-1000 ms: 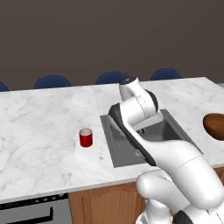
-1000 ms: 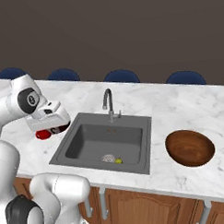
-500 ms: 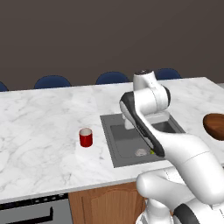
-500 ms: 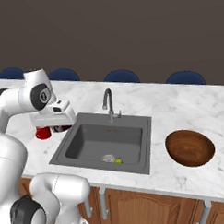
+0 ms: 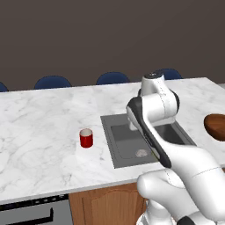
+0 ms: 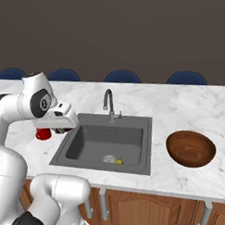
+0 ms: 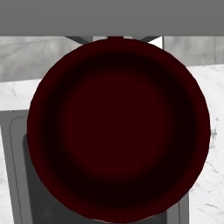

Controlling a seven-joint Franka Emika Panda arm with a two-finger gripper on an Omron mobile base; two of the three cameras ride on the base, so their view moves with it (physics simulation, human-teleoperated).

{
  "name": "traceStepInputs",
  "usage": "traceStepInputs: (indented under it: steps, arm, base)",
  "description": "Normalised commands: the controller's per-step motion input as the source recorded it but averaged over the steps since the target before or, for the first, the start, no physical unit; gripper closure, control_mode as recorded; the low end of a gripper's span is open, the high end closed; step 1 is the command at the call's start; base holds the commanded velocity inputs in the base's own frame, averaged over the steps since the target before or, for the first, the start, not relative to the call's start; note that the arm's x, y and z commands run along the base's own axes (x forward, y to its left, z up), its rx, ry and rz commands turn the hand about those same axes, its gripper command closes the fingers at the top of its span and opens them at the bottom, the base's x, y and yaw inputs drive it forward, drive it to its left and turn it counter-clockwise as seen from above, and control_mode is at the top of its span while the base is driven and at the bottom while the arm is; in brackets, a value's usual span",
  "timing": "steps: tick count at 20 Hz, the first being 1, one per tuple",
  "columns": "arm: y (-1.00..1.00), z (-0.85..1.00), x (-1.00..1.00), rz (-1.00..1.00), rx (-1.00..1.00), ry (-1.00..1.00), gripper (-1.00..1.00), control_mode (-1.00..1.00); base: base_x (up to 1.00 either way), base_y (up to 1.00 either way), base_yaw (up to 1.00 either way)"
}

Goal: Clear the mugs and bowl far away from the sink.

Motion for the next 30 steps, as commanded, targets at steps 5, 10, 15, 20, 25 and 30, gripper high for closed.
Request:
traceStepInputs:
  steps: [5, 10, 15, 20, 25, 30]
  arm:
    - [0.00, 0.03, -0.28, 0.00, 0.01, -0.04, 1.00, -1.00]
    - [0.00, 0.01, -0.07, 0.00, 0.01, 0.00, 1.00, 1.00]
    - [0.00, 0.00, 0.00, 0.00, 0.00, 0.00, 1.00, 1.00]
    - [0.00, 0.00, 0.00, 0.00, 0.00, 0.00, 1.00, 1.00]
    - [0.00, 0.00, 0.00, 0.00, 0.00, 0.00, 1.00, 1.00]
    - [0.00, 0.00, 0.00, 0.00, 0.00, 0.00, 1.00, 1.00]
  base:
    - [0.00, 0.00, 0.00]
    - [-0.11, 0.00, 0.08]
    - [0.00, 0.00, 0.41]
    - [0.00, 0.00, 0.86]
    - [0.00, 0.13, 0.99]
    - [-0.15, 0.87, 0.83]
